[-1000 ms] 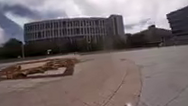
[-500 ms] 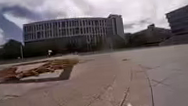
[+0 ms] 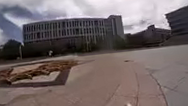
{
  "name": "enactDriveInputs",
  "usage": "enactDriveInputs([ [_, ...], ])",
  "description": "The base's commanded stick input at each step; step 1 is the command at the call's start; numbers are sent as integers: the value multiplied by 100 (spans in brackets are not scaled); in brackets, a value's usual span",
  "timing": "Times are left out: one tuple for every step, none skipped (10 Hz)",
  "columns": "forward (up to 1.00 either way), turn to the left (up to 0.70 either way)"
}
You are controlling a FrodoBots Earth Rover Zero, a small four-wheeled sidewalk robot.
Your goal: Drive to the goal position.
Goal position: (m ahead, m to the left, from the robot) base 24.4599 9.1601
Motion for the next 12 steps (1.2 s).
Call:
enactDriveInputs([
  [70, 0],
  [70, 0],
  [70, 0],
  [70, 0],
  [70, 0],
  [70, 0],
  [70, 0],
  [70, 0],
  [70, 0],
  [70, 0],
  [70, 0],
  [70, 0],
])
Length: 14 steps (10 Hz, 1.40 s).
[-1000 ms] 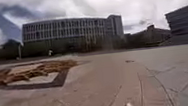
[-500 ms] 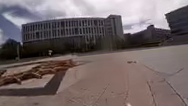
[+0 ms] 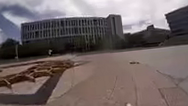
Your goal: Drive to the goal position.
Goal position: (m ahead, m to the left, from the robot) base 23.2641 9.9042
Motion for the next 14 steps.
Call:
enactDriveInputs([
  [70, 0],
  [70, 0],
  [70, 0],
  [70, 0],
  [70, 0],
  [70, 0],
  [70, 0],
  [70, 0],
  [70, 0],
  [70, 0],
  [70, 0],
  [70, 0],
  [70, 0],
  [70, 0],
])
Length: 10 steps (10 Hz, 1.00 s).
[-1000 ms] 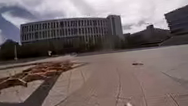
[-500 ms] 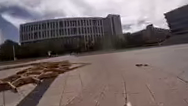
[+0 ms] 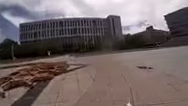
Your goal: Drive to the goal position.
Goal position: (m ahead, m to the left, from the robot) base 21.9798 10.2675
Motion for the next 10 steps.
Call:
enactDriveInputs([
  [70, 0],
  [70, 0],
  [70, 0],
  [70, 0],
  [70, 0],
  [70, 0],
  [70, 0],
  [70, 0],
  [70, 0],
  [70, 0],
])
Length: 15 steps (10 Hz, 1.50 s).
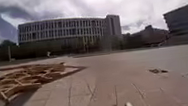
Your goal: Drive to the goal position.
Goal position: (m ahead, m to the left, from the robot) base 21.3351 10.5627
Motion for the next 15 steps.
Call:
enactDriveInputs([
  [70, 0],
  [70, 0],
  [70, 0],
  [70, 0],
  [70, 0],
  [70, 0],
  [70, 0],
  [70, 0],
  [70, 0],
  [70, 0],
  [70, 0],
  [70, 0],
  [70, 0],
  [70, 1],
  [70, 14],
])
